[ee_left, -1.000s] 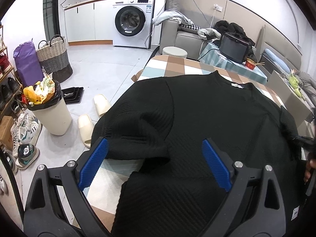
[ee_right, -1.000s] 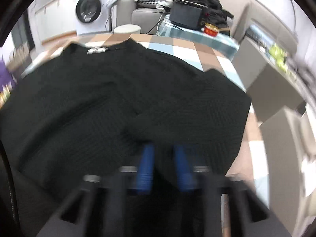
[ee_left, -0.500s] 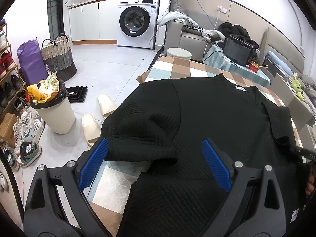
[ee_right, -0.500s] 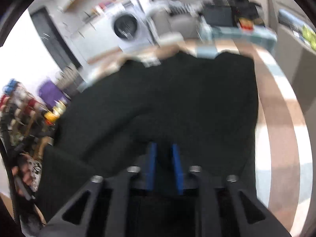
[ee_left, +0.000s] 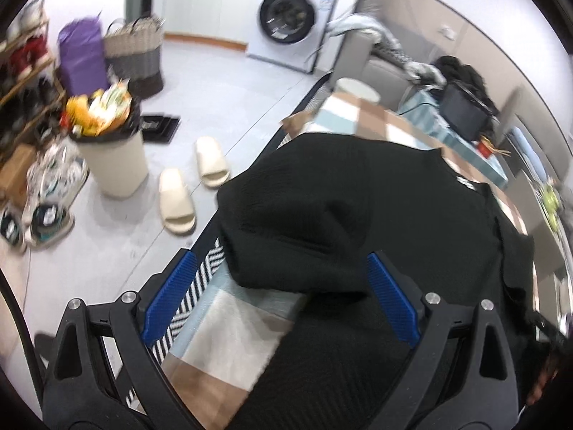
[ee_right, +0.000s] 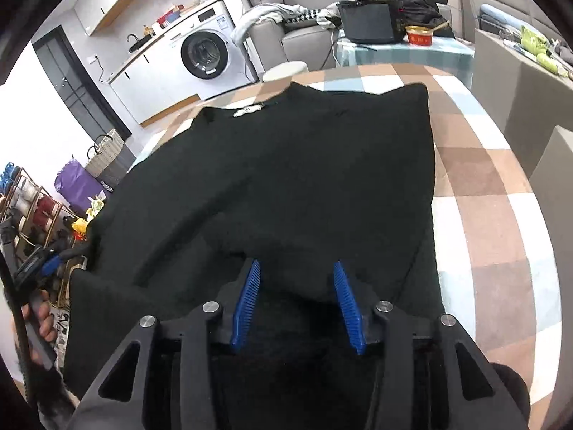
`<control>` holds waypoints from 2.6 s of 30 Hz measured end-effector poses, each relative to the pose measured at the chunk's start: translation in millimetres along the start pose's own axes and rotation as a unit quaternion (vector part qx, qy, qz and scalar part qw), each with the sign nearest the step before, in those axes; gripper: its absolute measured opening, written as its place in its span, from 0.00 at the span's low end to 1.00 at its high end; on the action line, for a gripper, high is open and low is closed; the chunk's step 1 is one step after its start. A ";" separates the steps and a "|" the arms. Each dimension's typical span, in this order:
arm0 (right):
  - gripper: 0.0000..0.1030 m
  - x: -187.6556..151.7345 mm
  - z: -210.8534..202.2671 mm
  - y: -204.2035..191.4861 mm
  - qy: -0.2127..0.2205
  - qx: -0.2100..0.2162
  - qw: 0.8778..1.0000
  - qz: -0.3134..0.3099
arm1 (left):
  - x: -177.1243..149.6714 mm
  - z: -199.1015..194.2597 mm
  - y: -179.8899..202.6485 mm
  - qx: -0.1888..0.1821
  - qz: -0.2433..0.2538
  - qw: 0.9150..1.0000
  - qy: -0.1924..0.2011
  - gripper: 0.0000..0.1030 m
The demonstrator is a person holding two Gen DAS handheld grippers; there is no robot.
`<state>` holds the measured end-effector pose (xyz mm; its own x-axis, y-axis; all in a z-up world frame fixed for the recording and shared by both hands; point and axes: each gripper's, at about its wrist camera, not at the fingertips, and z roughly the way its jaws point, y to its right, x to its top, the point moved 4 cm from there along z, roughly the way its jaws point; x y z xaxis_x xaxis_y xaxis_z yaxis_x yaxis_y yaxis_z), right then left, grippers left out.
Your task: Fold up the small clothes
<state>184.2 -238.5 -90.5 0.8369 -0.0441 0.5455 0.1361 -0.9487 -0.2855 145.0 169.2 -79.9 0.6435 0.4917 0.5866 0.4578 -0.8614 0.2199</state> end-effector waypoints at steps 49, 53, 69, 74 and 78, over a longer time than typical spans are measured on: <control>0.48 -21.4 -27.1 -19.2 0.035 0.004 0.998 0.045 | -7.8 -4.4 165.7 -0.089 0.148 0.985 0.026 0.76; 0.49 -21.3 -23.4 -22.4 0.029 -0.007 0.999 0.036 | 7.9 16.7 119.6 -0.071 0.100 0.992 0.004 0.77; 0.49 -16.7 -21.4 -25.2 0.018 -0.044 0.998 0.030 | 52.5 47.9 204.1 -0.193 0.146 0.970 0.019 0.06; 0.49 -16.8 -34.4 -22.1 0.028 -0.055 0.998 0.026 | 40.4 32.3 206.0 -0.200 0.159 0.966 0.028 0.70; 0.49 -19.1 -41.1 -10.8 0.031 -0.063 0.997 0.035 | 28.4 29.4 179.5 -0.172 0.152 0.973 0.014 0.71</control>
<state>145.0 -240.3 -65.5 0.8066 -0.1282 0.5770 0.0065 -0.9742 -0.2255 263.6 32.3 -46.7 0.6983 0.2076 0.6850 0.0131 -0.9606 0.2777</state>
